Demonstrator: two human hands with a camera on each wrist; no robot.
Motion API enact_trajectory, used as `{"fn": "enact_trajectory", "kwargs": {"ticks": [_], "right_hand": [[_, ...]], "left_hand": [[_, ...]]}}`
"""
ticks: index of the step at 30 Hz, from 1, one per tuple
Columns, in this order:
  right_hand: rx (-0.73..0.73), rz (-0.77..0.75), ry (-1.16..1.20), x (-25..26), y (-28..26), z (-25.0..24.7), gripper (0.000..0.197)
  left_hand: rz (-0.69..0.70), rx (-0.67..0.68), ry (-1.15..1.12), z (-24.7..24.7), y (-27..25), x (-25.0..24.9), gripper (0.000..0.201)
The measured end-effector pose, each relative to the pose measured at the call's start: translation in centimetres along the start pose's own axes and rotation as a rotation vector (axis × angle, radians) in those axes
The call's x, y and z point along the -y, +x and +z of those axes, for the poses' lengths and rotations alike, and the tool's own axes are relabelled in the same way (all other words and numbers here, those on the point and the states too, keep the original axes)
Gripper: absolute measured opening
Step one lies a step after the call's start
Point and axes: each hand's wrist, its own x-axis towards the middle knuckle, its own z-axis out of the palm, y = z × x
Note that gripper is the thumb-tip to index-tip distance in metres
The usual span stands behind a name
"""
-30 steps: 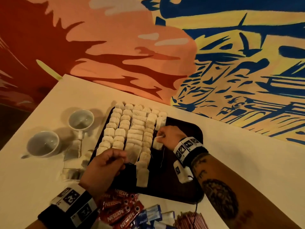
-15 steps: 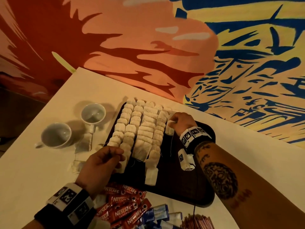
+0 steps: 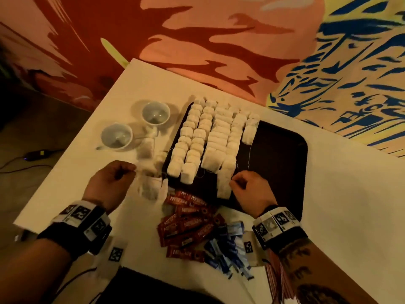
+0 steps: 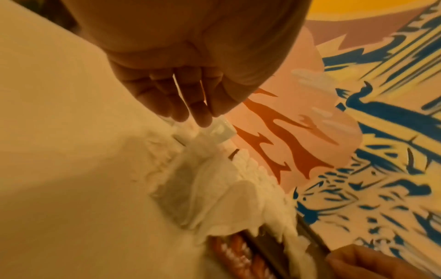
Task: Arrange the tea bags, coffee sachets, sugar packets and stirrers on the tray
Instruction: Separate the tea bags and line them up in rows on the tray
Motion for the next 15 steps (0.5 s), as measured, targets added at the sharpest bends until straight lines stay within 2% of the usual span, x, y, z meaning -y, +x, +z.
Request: {"fn": "enact_trajectory", "kwargs": {"ticks": [2, 4, 8, 10, 12, 15], "right_hand": [[-0.013, 0.013, 0.005, -0.7, -2.0, 1.7, 0.012], [-0.069, 0.044, 0.031, -1.4, -3.1, 2.8, 0.009], [-0.114, 0.099, 0.063, -1.9, -3.9, 3.8, 0.016], [-0.132, 0.106, 0.078, -1.9, -3.9, 4.0, 0.018], [-0.131, 0.126, 0.091, -1.9, -3.7, 3.9, 0.019], [-0.142, 0.130, 0.075, -2.0, -3.2, 3.9, 0.018]], "left_hand": [[0.059, -0.006, 0.124, -1.5, -1.2, 1.3, 0.013], [0.118, 0.060, 0.251, -2.7, -2.1, 2.7, 0.020], [0.125, 0.366, 0.587, -4.3, -4.2, 6.6, 0.044], [0.123, 0.460, 0.732, -4.2, -4.8, 8.2, 0.060], [0.150, 0.464, 0.801, -3.4, -4.8, 9.4, 0.065], [0.216, 0.394, 0.782, -1.8, -3.7, 10.2, 0.064]]}}
